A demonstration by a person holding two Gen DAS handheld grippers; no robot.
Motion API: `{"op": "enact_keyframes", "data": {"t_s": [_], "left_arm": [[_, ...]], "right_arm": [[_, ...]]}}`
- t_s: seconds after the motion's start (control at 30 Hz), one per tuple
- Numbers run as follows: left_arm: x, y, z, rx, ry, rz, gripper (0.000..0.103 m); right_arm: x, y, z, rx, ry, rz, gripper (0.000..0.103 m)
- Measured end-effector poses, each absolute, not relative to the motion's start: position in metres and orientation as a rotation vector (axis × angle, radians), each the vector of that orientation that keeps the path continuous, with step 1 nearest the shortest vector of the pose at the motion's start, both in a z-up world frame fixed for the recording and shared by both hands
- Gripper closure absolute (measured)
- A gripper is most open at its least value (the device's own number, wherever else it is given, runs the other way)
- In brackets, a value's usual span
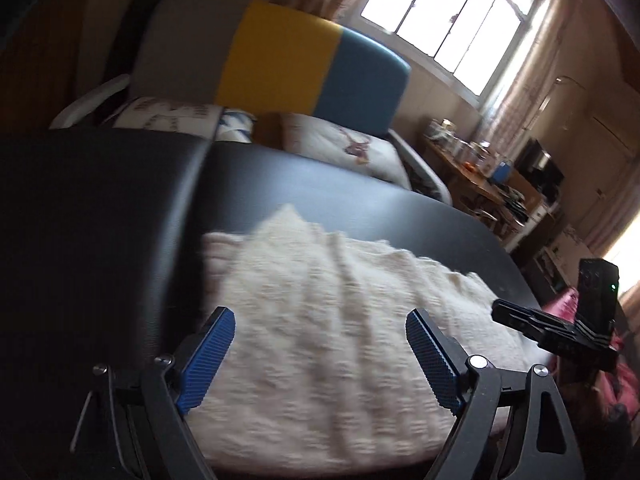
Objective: Fold clothes
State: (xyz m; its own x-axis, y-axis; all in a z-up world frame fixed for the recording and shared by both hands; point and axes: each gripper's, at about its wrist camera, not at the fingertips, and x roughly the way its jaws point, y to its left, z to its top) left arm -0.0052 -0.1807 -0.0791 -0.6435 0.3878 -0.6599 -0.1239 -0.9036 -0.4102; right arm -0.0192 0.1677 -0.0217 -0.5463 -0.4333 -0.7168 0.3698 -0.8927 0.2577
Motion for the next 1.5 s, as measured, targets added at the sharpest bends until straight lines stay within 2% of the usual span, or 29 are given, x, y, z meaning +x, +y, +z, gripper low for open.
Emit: {"op": "enact_keyframes", "data": {"t_s": [0.13,0.17,0.27,0.3,0.33,0.37,0.4,0.43,0.53,0.63,0.73,0.77,0.83,0.87,0.9,1.13,1.23,1.27,1.3,1.43,1.5], "left_arm": [[-0.007,-0.222,-0.107,-1.197,-0.586,2.485,0.016],[-0.009,-0.225,-0.114,-1.205,-0.606,2.451,0.022],[-0.016,-0.223,-0.128,-1.217,-0.663,2.333,0.054],[-0.018,-0.22,-0.13,-1.221,-0.661,2.311,0.06],[-0.02,-0.217,-0.131,-1.225,-0.649,2.299,0.061],[-0.023,-0.214,-0.131,-1.227,-0.627,2.296,0.069],[-0.025,-0.211,-0.13,-1.227,-0.613,2.296,0.09],[-0.026,-0.211,-0.128,-1.223,-0.63,2.291,0.098],[-0.005,-0.231,-0.111,-1.129,-0.764,2.285,0.097],[0.01,-0.231,-0.132,-1.273,-0.674,2.338,0.097],[0.015,-0.238,-0.144,-1.275,-0.748,2.322,0.093],[0.014,-0.241,-0.139,-1.247,-0.78,2.321,0.09],[0.004,-0.249,-0.126,-1.182,-0.815,2.345,0.076],[-0.002,-0.251,-0.12,-1.157,-0.808,2.362,0.063],[-0.01,-0.251,-0.113,-1.14,-0.78,2.381,0.056],[-0.086,-0.214,-0.099,-1.208,-0.441,2.37,0.055],[-0.106,-0.196,-0.106,-1.261,-0.309,2.329,0.059],[-0.11,-0.19,-0.107,-1.269,-0.271,2.319,0.086],[-0.11,-0.186,-0.105,-1.261,-0.244,2.322,0.097],[-0.099,-0.189,-0.107,-1.263,-0.187,2.461,0.098],[-0.103,-0.203,-0.128,-1.356,-0.238,2.514,0.097]], "right_arm": [[-0.036,0.147,-0.044,1.211,-0.021,-2.414,0.07],[-0.038,0.151,-0.048,1.213,-0.049,-2.411,0.069],[-0.044,0.164,-0.062,1.216,-0.134,-2.403,0.07],[-0.047,0.168,-0.066,1.216,-0.162,-2.399,0.069],[-0.049,0.172,-0.07,1.217,-0.19,-2.396,0.069],[-0.051,0.176,-0.075,1.217,-0.218,-2.392,0.069],[-0.051,0.179,-0.077,1.195,-0.221,-2.389,0.069],[-0.051,0.182,-0.079,1.17,-0.215,-2.389,0.069],[-0.053,0.191,-0.082,1.16,-0.274,-2.355,0.071],[-0.056,0.195,-0.085,1.155,-0.304,-2.344,0.071],[-0.058,0.191,-0.086,1.162,-0.28,-2.347,0.071],[-0.057,0.192,-0.086,1.158,-0.283,-2.349,0.071],[-0.056,0.194,-0.086,1.148,-0.299,-2.347,0.071],[-0.057,0.195,-0.087,1.146,-0.309,-2.344,0.071],[-0.057,0.195,-0.088,1.145,-0.317,-2.342,0.071],[-0.056,0.198,-0.09,1.131,-0.355,-2.336,0.071],[-0.056,0.2,-0.091,1.128,-0.37,-2.331,0.071],[-0.056,0.2,-0.091,1.127,-0.375,-2.329,0.071],[-0.056,0.201,-0.091,1.126,-0.379,-2.328,0.071],[-0.056,0.202,-0.091,1.122,-0.381,-2.328,0.071],[-0.056,0.202,-0.092,1.12,-0.384,-2.325,0.071]]}}
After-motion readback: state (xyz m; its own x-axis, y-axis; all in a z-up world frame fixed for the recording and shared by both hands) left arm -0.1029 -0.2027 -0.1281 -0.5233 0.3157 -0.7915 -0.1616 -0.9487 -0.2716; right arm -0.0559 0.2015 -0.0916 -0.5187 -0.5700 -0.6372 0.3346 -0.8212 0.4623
